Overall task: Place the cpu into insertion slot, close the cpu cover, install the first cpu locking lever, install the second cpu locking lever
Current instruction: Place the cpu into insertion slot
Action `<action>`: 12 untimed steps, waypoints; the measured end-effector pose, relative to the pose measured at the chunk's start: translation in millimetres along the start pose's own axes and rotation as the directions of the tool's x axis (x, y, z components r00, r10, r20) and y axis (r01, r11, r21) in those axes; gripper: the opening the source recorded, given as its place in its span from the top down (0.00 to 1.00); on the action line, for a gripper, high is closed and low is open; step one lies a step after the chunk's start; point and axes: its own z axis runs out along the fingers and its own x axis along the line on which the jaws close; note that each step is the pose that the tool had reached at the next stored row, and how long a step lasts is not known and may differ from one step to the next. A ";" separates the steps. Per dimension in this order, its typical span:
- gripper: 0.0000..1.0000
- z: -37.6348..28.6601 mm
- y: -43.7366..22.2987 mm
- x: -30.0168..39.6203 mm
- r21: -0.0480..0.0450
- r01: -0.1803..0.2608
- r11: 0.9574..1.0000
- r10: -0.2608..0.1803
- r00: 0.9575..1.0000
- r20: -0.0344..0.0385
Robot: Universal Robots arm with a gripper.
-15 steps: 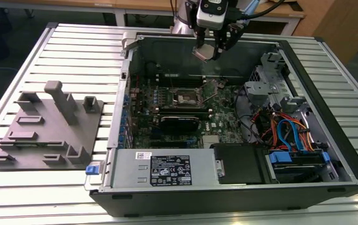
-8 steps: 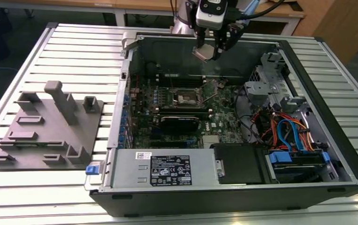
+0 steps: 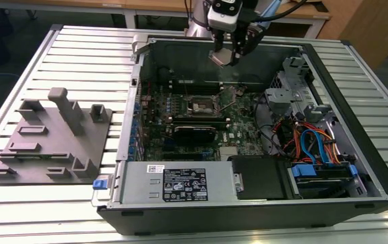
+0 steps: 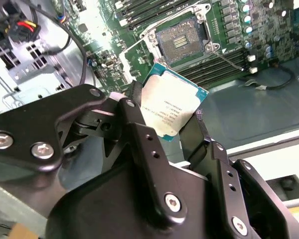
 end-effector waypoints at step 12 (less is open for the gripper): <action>0.46 0.9 -0.1 -0.1 -0.004 -0.166 0.986 0.166 0.986 0.014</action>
